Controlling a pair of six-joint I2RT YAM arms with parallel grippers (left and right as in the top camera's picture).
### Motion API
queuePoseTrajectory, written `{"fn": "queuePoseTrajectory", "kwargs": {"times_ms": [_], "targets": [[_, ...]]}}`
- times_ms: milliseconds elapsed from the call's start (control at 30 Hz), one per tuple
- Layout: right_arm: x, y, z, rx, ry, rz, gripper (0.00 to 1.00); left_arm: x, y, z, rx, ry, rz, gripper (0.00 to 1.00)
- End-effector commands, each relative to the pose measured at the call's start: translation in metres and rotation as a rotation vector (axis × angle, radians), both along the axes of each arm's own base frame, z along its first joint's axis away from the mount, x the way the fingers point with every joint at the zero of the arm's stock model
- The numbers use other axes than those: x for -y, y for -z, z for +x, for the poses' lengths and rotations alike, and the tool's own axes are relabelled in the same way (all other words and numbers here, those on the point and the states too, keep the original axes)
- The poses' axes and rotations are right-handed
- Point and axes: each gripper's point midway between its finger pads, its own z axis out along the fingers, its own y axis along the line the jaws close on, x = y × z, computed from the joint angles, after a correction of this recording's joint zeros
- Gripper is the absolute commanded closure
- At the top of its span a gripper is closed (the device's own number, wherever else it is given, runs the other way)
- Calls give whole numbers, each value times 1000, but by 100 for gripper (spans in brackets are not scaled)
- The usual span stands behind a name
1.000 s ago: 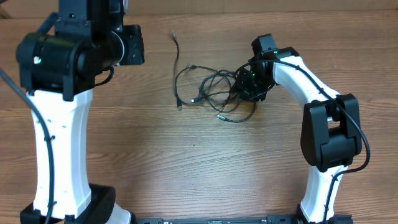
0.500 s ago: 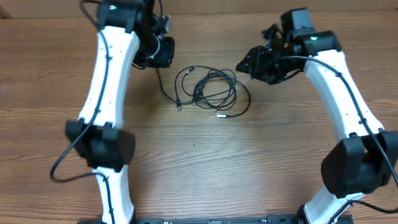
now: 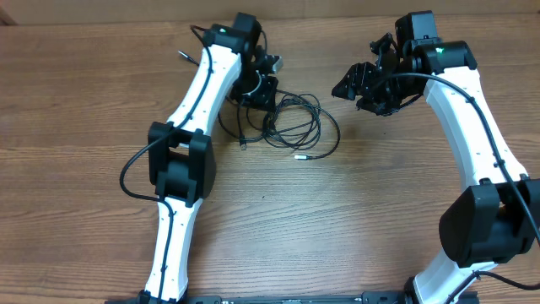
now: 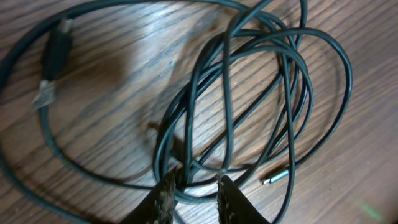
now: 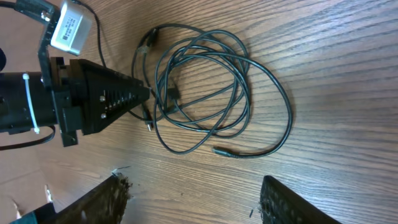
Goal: Untangle cables
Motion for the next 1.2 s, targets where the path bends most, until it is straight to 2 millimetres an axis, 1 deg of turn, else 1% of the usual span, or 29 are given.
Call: {"fn": "queuePoseTrajectory", "kwargs": {"times_ms": [0,133,200,300,400,467,567,667,733,833,967,1067,1167], "targets": [[2,-7,3,32,0,-21,32,-8,13,6,21,-5,65,75],[3,-7,3,32,1,-25,31,-22,19,14,54,-15,151,73],[3,-7,3,32,1,-25,31,-23,20,15,59,-16,160,73],[3,-7,3,32,1,-25,30,-21,21,14,61,-7,157,73],[3,-7,3,32,1,-25,30,-20,25,7,48,49,152,74],[3,-7,3,30,1,-25,30,-21,32,3,34,67,157,75],[3,-7,2,29,1,-25,30,-22,49,-3,10,69,158,75],[3,-7,2,29,1,-25,30,-15,59,-9,-13,71,106,75],[3,-7,2,29,1,-25,30,-10,62,-9,-13,71,77,75],[3,-7,2,30,1,-26,30,-6,60,-4,6,69,52,75],[3,-7,3,32,1,-25,30,-12,55,1,1,48,19,74],[3,-7,4,37,2,-25,30,-18,44,8,10,25,-10,72],[3,-8,5,44,1,-24,30,-17,27,15,42,41,-34,70]]}}
